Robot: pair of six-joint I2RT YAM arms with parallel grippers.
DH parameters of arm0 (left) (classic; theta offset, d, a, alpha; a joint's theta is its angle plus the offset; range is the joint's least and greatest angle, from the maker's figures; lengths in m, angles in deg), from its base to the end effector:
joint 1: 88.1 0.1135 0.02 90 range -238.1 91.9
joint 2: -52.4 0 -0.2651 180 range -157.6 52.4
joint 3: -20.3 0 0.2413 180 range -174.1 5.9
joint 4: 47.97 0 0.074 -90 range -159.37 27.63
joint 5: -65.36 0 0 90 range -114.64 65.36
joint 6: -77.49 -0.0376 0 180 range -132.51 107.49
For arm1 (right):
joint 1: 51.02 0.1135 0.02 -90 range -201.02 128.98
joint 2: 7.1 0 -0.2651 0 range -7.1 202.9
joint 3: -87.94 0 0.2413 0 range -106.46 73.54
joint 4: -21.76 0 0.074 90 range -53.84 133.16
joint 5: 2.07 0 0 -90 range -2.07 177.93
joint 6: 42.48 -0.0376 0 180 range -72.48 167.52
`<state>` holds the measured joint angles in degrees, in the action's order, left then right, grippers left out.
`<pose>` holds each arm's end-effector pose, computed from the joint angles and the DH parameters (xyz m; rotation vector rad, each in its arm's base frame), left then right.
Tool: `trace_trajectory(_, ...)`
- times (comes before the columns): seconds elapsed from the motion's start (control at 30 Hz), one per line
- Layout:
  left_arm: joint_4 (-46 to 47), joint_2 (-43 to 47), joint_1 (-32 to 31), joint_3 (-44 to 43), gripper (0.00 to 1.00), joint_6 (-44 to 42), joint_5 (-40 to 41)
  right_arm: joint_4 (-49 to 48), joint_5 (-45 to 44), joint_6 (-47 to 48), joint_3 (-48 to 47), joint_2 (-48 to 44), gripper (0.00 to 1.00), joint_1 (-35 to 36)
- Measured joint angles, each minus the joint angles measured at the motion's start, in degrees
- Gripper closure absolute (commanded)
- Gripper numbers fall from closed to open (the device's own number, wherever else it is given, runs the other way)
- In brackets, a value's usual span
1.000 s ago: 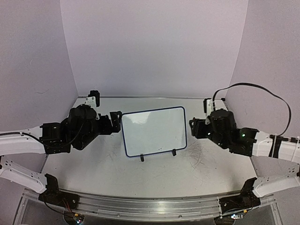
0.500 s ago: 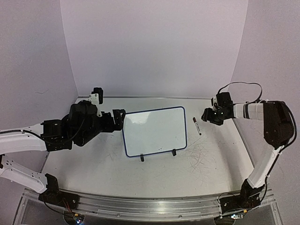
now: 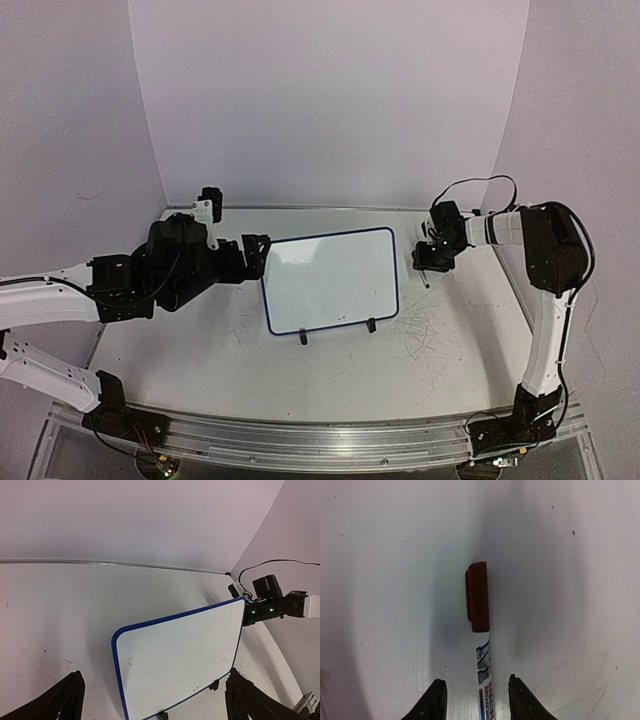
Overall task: Write a sentence on the whiteboard
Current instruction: Pick up the whiteboard marker from the corner of the board.
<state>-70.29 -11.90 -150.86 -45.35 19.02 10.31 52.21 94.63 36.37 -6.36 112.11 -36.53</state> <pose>0.1309 -0.2072 0.3205 0.1129 1.9009 -0.5397 0.4167 0.1122 0.1516 -0.1213 2.5562 0.3231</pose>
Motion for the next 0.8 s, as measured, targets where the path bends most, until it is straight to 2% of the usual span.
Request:
trace_trajectory(0.6,0.0,0.4,0.1,0.1,0.01,0.6,-0.6,1.2,-5.4,0.7,-1.4,2.3,0.88,1.1)
trace_trajectory(0.77,0.0,1.0,0.1,0.1,0.01,1.4,-1.7,0.6,-5.7,0.4,-1.2,2.3,1.00,1.3)
trace_trajectory(0.8,0.0,1.0,0.1,0.1,0.01,1.5,-2.1,0.2,-5.7,0.3,-0.9,2.1,1.00,1.3)
